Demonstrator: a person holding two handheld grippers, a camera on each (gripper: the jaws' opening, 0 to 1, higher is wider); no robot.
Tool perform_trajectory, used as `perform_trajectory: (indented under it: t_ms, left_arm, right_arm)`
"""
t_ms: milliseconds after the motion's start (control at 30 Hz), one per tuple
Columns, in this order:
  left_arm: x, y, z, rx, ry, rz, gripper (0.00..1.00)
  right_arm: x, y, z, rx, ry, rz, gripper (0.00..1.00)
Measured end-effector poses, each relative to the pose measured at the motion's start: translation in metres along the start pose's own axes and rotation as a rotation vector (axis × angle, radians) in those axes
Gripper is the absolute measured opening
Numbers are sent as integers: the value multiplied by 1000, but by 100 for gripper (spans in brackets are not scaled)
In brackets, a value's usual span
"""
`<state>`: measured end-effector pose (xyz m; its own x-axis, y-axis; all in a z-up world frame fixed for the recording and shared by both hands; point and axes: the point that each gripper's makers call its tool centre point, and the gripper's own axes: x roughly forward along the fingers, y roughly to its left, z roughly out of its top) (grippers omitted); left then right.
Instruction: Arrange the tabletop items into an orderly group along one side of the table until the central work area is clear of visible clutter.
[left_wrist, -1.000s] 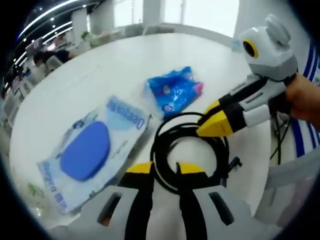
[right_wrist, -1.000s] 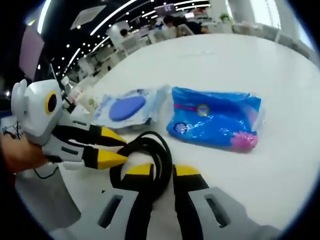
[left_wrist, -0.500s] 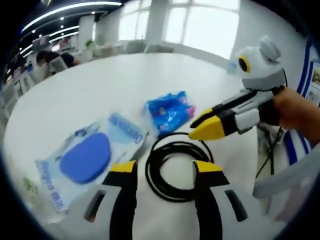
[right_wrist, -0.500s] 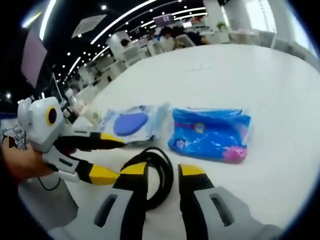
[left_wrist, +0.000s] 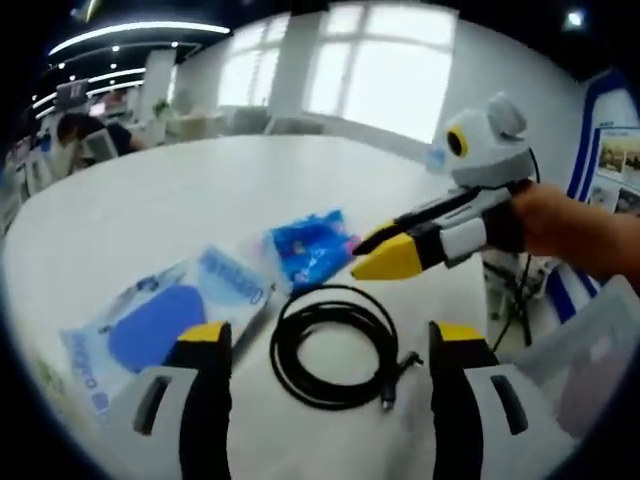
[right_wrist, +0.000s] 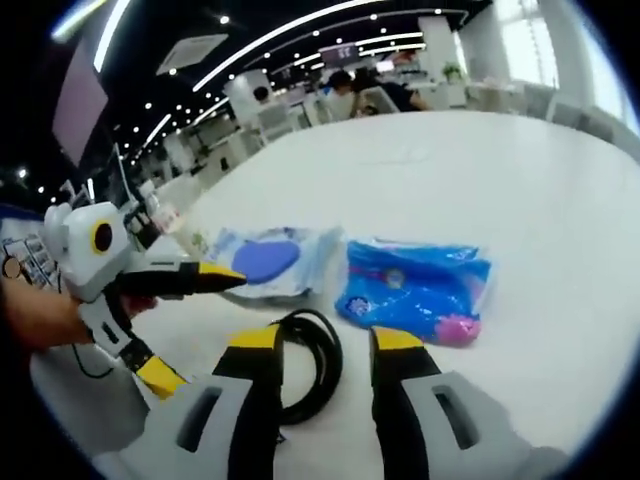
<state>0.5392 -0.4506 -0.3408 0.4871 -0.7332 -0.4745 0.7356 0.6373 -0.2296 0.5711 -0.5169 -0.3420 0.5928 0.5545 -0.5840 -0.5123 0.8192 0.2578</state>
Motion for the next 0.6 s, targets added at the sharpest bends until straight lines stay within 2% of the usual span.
perform_trajectory:
  t_ms: [133,233,300,400,600]
  left_arm:
    - [0,-8,4,26,-11,-36,97]
    - [0,-9,5,21,-15,-48,98]
    - [-1,-8,3,26,-3,-43,96]
    - [-2,-5,3,16,-1,-40,95]
    - [-6,-3,5,-2,-14,-38,94]
  right_arm:
    - [-1,-4,4,-11,-17,-10,52]
    - [-1,-5,11,26,-54,-7,75]
    - [-2,-8,14,45,-71,-15,82]
    - [-6,-18,18,70,-101,-38,87]
    - [-11,-41,21,74,-113,-86,88]
